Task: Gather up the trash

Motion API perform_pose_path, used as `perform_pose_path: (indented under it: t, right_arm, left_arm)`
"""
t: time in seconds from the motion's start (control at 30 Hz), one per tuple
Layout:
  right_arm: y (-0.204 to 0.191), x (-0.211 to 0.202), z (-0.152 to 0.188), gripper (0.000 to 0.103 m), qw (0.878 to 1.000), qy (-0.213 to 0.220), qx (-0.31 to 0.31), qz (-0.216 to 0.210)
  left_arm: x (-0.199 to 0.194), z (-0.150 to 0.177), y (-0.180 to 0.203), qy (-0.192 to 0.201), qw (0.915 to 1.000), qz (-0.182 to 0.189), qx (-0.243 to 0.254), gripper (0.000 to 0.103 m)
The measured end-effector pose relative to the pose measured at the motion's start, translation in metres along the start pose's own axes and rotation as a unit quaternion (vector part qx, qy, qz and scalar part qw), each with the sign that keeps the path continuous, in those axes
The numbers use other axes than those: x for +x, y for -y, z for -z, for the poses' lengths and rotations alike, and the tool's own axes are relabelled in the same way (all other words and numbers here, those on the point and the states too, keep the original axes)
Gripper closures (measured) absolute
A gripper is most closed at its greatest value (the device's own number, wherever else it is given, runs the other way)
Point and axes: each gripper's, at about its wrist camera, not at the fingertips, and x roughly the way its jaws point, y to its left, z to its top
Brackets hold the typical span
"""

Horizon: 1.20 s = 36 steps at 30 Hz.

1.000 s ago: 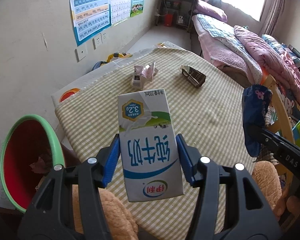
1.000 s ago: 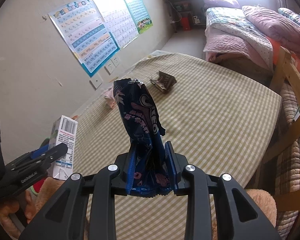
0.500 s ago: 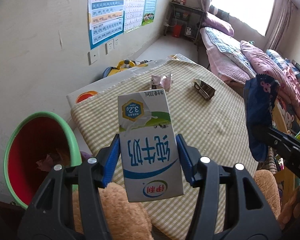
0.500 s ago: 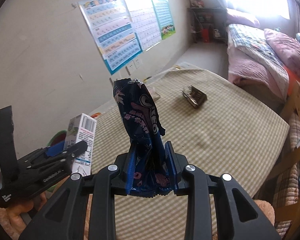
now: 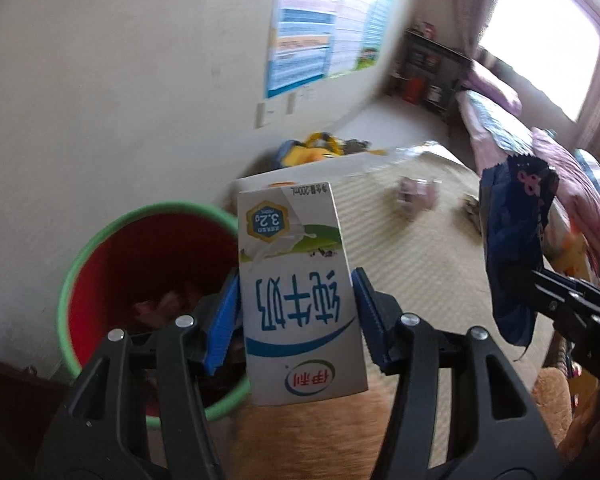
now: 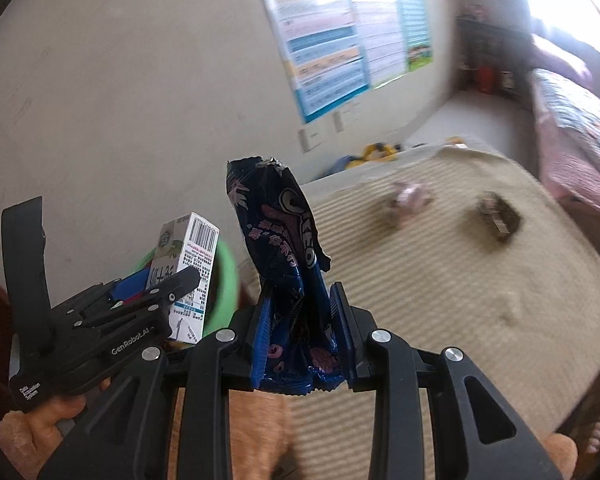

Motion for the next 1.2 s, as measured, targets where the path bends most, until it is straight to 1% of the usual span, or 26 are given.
perform_pose_path:
  t: [0.07,0.1,0.2,0.37,0.4,0.43,0.47,0.5,0.57,0.67,0.73,0.8,0.87,0.93,0.97,1.03,1.07,1.1,1.17,1.2]
  right_arm:
    - [-0.01,0.013,-0.001,0.074,1.0,-0.016,-0.002,-0.016]
    - [-0.019,0.025,-0.001,0.074,0.999,-0.031,0.0,-0.033]
    - [-0.043,0.05,-0.002,0.074,0.996,-0.059,-0.007,-0.064]
    - [-0.079,0.081,-0.013,0.074,0.99,-0.085,-0.021,-0.106]
    - [-0.083,0.085,-0.014,0.073,0.99,-0.088,-0.024,-0.111]
    - [-0.089,0.09,-0.016,0.07,0.988,-0.093,-0.028,-0.117]
    - [-0.092,0.095,-0.017,0.063,0.988,-0.095,-0.029,-0.122]
    - [-0.098,0.1,-0.019,0.049,0.986,-0.097,-0.03,-0.131]
    - [-0.103,0.106,-0.02,0.034,0.985,-0.096,-0.029,-0.14]
    - [-0.101,0.11,-0.021,0.034,0.985,-0.093,-0.034,-0.14]
    - [-0.085,0.109,-0.023,0.034,0.989,-0.08,-0.03,-0.121]
    - [-0.049,0.104,-0.028,0.031,0.994,-0.064,-0.01,-0.085]
    - [-0.004,0.099,-0.038,0.029,0.998,-0.049,0.015,-0.035]
    - [0.055,0.093,-0.049,0.029,0.998,-0.033,0.04,0.035]
    - [0.089,0.09,-0.056,0.029,0.995,-0.025,0.048,0.081]
    - [0.136,0.089,-0.062,0.029,0.989,-0.027,0.06,0.136]
    - [0.158,0.09,-0.065,0.029,0.985,-0.032,0.069,0.155]
    - [0.19,0.093,-0.07,0.029,0.979,-0.042,0.083,0.181]
    - [0.224,0.1,-0.072,0.028,0.973,-0.057,0.096,0.203]
    - [0.245,0.108,-0.075,0.028,0.969,-0.072,0.102,0.214]
  left_arm:
    - [0.0,0.002,-0.022,-0.003,0.9997,-0.016,-0.02,0.051]
    - [0.001,0.003,-0.031,-0.004,0.9993,-0.023,-0.029,0.051]
    - [0.001,0.006,-0.063,-0.009,0.9973,-0.047,-0.055,0.051]
    - [0.005,0.015,-0.104,-0.023,0.992,-0.08,-0.095,0.051]
    - [0.005,0.018,-0.111,-0.026,0.9908,-0.084,-0.103,0.051]
    - [0.006,0.019,-0.117,-0.029,0.9898,-0.087,-0.108,0.051]
    - [0.007,0.022,-0.123,-0.034,0.9884,-0.091,-0.116,0.051]
    - [0.009,0.024,-0.128,-0.039,0.9869,-0.095,-0.124,0.042]
    - [0.009,0.027,-0.138,-0.037,0.9837,-0.103,-0.143,0.027]
    - [0.007,0.031,-0.145,-0.039,0.9808,-0.103,-0.161,0.027]
    - [0.011,0.03,-0.145,-0.041,0.9804,-0.103,-0.162,0.027]
    - [0.011,0.031,-0.143,-0.04,0.9812,-0.102,-0.159,0.026]
    - [0.011,0.032,-0.138,-0.04,0.9822,-0.1,-0.153,0.026]
    - [0.015,0.032,-0.133,-0.043,0.9835,-0.098,-0.146,0.026]
    - [0.017,0.032,-0.13,-0.044,0.9841,-0.098,-0.141,0.026]
    - [0.023,0.029,-0.121,-0.048,0.9854,-0.097,-0.131,0.026]
    - [0.025,0.028,-0.115,-0.05,0.9861,-0.096,-0.126,0.026]
    - [0.028,0.027,-0.109,-0.053,0.9868,-0.095,-0.12,0.026]
    - [0.033,0.026,-0.098,-0.058,0.988,-0.096,-0.107,0.026]
    - [0.034,0.026,-0.094,-0.059,0.9885,-0.096,-0.101,0.026]
